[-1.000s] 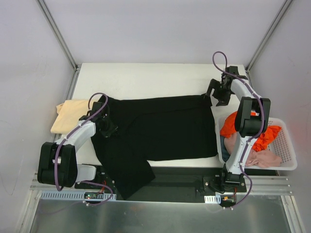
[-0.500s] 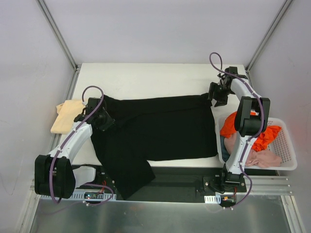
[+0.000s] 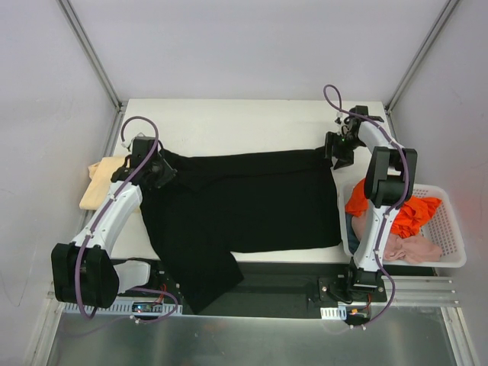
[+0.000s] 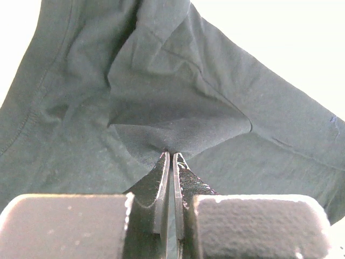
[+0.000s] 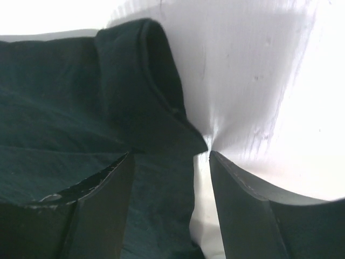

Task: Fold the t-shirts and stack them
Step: Fold the flattened tshirt in 1/3 of the way

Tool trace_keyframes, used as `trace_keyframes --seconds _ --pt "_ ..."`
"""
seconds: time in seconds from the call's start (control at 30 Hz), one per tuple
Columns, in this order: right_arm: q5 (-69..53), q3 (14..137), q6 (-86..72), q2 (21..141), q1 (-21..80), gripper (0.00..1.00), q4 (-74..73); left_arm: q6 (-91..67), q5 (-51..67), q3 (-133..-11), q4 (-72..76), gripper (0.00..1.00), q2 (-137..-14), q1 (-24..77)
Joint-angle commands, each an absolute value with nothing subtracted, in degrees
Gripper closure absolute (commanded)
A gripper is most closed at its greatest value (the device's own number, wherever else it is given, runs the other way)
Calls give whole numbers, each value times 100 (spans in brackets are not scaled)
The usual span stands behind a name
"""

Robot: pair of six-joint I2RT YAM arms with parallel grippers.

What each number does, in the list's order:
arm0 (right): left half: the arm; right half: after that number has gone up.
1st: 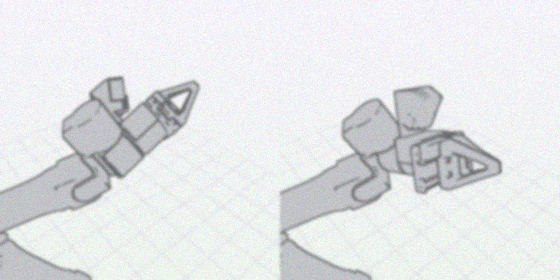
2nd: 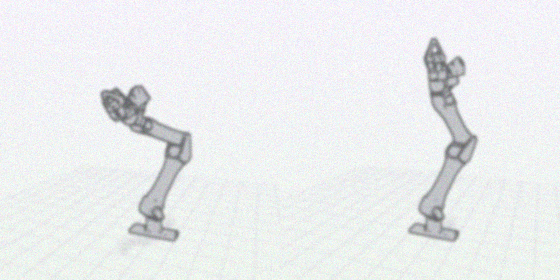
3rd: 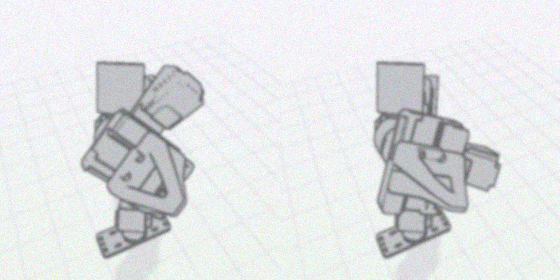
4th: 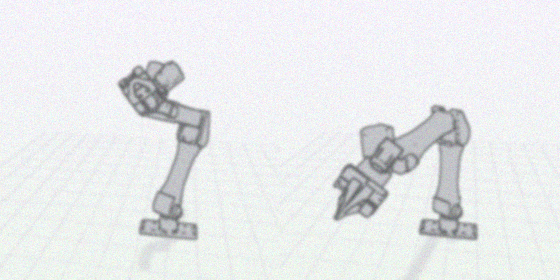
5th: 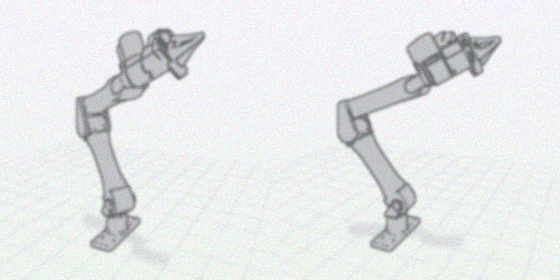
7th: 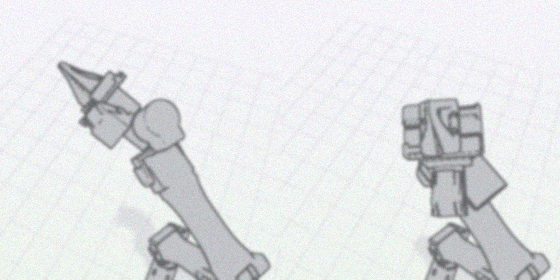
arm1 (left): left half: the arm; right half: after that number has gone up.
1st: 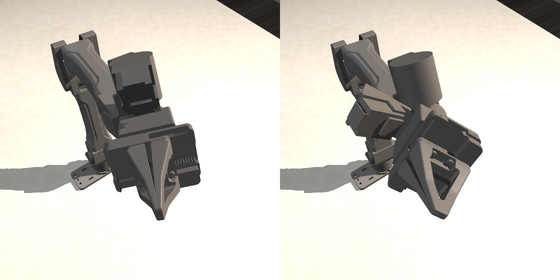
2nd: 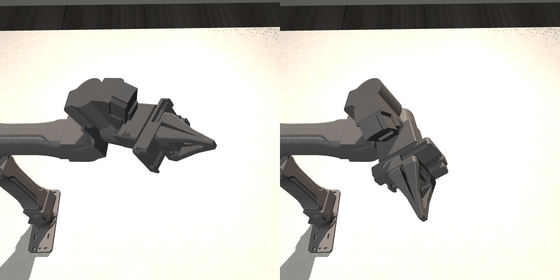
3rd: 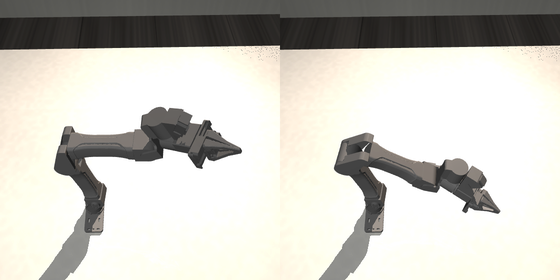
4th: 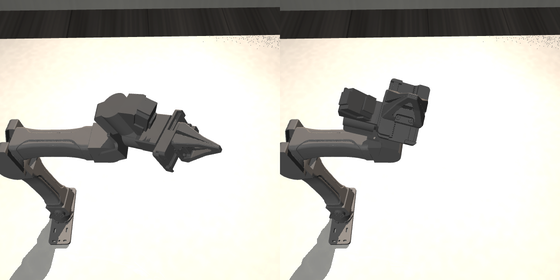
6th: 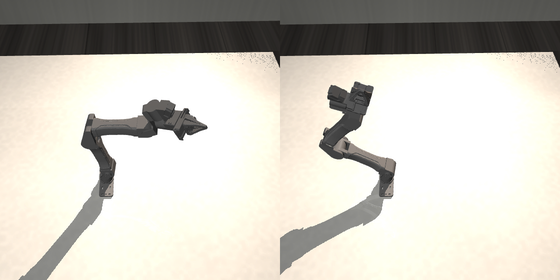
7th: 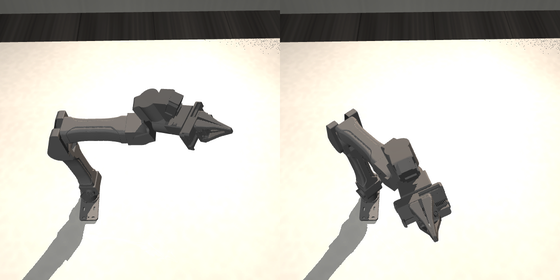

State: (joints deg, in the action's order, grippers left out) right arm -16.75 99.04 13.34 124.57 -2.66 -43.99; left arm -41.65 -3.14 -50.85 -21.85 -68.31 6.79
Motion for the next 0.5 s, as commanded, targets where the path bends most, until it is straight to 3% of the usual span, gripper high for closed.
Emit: trace_keyframes --seconds 0.0,0.27,0.47 --pt "-1783 10230 1503 12621 -220 40 -4570 -4017 -562 -5431 -2215 100 -6943 694" --pt "-1785 10204 1301 12455 -220 67 -4298 -3973 -571 -5537 -2215 100 -6996 642" --pt "-1565 10178 1204 12296 -220 81 -4289 -3920 -598 -5572 -2215 100 -6978 633"
